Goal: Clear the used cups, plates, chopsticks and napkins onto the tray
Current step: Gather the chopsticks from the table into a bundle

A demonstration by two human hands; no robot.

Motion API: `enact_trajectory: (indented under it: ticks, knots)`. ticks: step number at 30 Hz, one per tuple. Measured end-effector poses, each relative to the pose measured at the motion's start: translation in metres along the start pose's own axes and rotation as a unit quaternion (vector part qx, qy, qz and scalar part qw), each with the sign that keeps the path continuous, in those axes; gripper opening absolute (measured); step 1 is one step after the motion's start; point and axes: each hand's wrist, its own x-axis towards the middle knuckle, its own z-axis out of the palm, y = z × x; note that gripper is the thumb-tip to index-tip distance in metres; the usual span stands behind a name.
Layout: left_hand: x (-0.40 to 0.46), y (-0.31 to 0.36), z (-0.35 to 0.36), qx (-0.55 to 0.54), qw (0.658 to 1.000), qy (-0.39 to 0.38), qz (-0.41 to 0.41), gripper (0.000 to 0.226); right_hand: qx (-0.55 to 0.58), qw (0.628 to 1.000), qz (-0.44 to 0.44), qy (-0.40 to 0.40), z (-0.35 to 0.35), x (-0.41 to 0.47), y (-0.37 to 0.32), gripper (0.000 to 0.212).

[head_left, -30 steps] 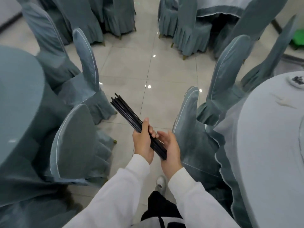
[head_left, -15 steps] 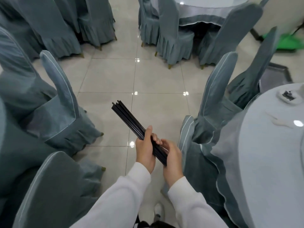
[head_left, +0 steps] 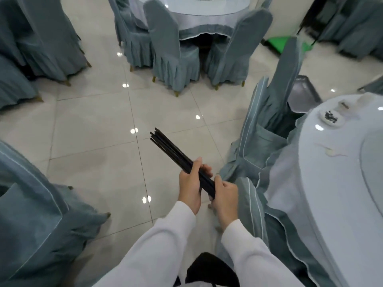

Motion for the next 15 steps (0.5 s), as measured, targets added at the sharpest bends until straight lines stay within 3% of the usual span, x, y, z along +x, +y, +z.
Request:
enact_trajectory:
  ticks: [5,12,15]
  knots:
    - [0.055,0.033,0.017,-0.021,0.998,-0.059,-0.020,0.021,-0.013,0.999,0.001,0.049,-0.004,0.043,-0.011,0.050]
    - [0.171,0.072,0.079,-0.150,0.984,-0.083,-0.057,0.050,-0.027,0.996,0.042,0.073,-0.036,0.138,-0.018,0.056]
    - [0.215,0.081,0.109,-0.154,0.984,-0.067,-0.065,0.047,-0.019,0.995,0.052,0.078,-0.047,0.182,-0.028,0.060]
